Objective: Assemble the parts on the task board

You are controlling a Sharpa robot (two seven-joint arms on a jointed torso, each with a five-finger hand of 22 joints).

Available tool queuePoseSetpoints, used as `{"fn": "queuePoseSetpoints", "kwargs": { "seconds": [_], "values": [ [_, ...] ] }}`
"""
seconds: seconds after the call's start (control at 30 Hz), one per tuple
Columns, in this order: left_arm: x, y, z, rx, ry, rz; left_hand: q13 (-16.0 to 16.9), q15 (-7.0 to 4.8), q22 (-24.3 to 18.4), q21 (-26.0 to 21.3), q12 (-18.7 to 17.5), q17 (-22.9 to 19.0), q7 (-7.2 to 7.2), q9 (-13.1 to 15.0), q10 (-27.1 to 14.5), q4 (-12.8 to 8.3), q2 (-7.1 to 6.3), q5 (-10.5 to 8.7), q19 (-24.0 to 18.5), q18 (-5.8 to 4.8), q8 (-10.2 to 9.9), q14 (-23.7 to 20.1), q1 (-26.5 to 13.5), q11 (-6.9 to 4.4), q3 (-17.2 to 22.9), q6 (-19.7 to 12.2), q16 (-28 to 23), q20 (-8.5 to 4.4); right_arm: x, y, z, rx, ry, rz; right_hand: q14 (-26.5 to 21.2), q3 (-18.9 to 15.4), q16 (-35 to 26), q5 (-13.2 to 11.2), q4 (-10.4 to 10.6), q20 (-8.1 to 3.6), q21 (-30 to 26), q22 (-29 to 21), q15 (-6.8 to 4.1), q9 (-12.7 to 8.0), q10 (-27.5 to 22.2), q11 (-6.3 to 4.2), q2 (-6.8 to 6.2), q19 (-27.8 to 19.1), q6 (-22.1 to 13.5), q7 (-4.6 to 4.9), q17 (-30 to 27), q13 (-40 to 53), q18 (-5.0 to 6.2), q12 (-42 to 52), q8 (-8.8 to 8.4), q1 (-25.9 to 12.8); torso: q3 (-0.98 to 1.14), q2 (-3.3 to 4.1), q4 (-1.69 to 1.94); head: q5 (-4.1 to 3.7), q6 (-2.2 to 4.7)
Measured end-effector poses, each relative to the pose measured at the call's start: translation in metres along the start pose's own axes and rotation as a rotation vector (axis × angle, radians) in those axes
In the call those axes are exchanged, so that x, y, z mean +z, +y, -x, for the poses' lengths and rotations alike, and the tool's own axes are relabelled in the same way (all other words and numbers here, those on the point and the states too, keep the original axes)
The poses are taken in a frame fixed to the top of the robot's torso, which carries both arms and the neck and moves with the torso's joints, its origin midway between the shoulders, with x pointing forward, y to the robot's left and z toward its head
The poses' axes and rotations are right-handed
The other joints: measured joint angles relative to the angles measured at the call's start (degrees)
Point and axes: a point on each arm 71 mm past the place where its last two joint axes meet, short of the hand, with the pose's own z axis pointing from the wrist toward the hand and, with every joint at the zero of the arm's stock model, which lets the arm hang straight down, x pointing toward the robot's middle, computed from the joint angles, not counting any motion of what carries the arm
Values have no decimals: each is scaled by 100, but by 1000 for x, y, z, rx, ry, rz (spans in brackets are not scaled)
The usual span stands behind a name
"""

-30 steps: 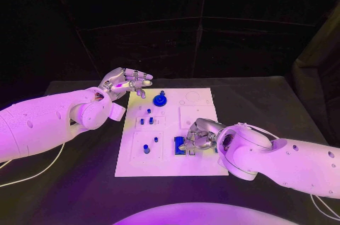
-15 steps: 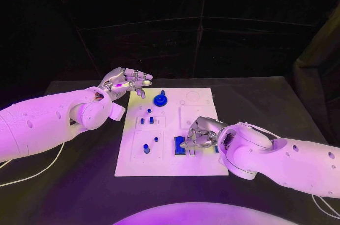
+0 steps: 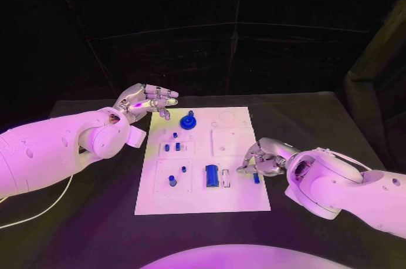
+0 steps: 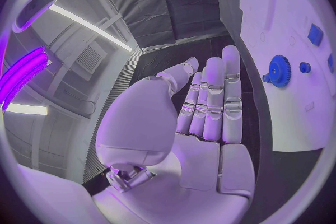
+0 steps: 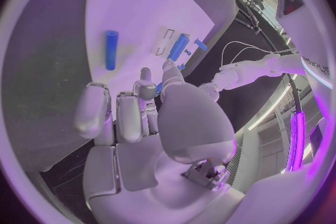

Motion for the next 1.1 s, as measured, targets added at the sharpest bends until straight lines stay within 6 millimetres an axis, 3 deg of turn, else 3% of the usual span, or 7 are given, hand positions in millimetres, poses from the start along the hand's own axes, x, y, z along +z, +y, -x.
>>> {"fn": "queuePoseSetpoints", "kwargs": {
  "seconds": [0.13, 0.4, 0.97, 1.1],
  "values": [
    [-1, 0, 0, 0, 0, 0, 0, 0, 0, 0, 0, 0, 0, 0, 0, 0, 0, 0, 0, 0, 0, 0, 0, 0, 0, 0, 0, 0, -8, -20, 10, -5, -16, -37, -11, -31, 0, 107, -31, 2, 0, 0, 11, -51, -21, 21, -1, 2, -20, 20, -2, -13, 0, -28, -131, -1, -2, 0, -1, -38, 13],
    [-2, 0, 1, -1, -1, 0, 1, 0, 0, 0, 0, 0, 0, 0, 0, 0, 0, 0, 0, 0, 0, 0, 0, 0, 0, 0, 0, 0, -8, -30, 11, -61, 7, -60, -11, -215, -68, 86, 59, 42, 0, -62, 11, -59, -21, 21, 42, -2, 191, 2, -109, -96, 0, -133, -219, -125, 5, 9, -7, -119, 34],
    [-2, 0, 2, 0, -2, 0, 1, 0, -4, 0, 0, -7, -21, 0, 0, 0, 0, 0, 0, 0, 0, 0, 0, 0, 0, -21, 23, 0, 7, -25, 3, -193, 39, -90, -10, -309, -89, 74, 22, 42, -22, -89, 11, -31, -21, 20, 40, -2, 276, -33, -128, -92, 0, -133, -218, -167, 4, 10, 14, -139, 26],
    [-3, 0, 2, 0, -4, 0, 1, 0, -4, 0, 0, -7, -21, 0, 0, 0, 0, 0, 0, 0, 0, 0, 0, 0, 0, -21, 23, 0, 9, -22, 1, -222, 36, -87, -10, -339, -89, 74, -8, 42, -40, -94, 11, -19, -21, 20, -16, -2, 276, -33, -129, -95, 0, -156, -218, -111, 3, 10, 14, -130, 23]
  ]
}}
